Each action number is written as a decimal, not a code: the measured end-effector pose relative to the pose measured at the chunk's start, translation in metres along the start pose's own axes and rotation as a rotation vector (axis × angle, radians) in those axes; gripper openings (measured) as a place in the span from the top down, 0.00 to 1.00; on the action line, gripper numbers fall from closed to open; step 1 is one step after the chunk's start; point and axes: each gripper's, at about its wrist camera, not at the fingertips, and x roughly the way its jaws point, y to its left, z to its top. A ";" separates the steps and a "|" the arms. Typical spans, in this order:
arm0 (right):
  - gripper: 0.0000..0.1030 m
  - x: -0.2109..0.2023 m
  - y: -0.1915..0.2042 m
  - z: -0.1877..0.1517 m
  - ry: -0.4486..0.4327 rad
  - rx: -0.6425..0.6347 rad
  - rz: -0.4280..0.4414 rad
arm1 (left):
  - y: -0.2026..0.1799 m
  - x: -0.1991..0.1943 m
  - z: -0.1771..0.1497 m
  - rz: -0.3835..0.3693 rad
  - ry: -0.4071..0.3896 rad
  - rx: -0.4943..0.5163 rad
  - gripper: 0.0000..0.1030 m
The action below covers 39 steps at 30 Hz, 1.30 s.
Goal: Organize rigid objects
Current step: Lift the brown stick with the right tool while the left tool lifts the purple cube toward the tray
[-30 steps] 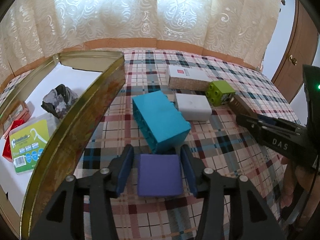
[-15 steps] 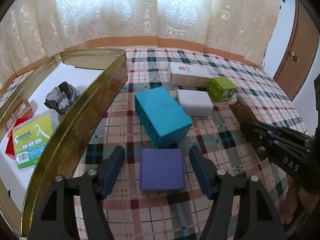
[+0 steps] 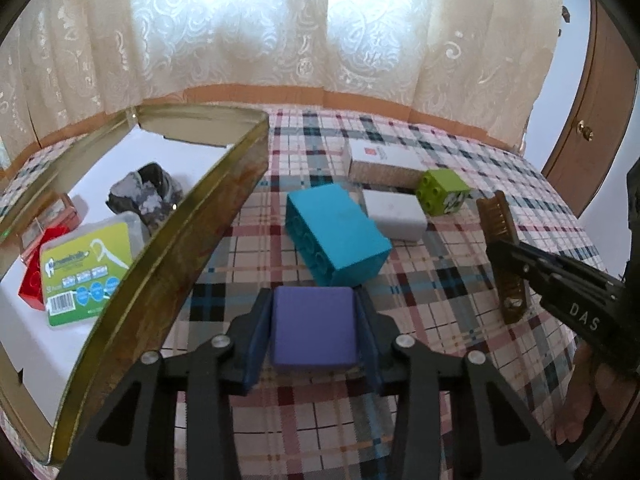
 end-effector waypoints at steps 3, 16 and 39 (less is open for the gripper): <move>0.83 -0.003 0.001 0.000 -0.016 0.006 0.014 | 0.003 -0.004 0.001 0.007 -0.023 -0.014 0.62; 0.83 -0.022 0.018 -0.003 -0.123 -0.042 0.013 | 0.000 -0.029 0.000 0.058 -0.165 0.027 0.62; 0.83 -0.027 0.043 -0.007 -0.176 -0.060 -0.036 | 0.003 -0.053 -0.007 0.087 -0.276 0.063 0.62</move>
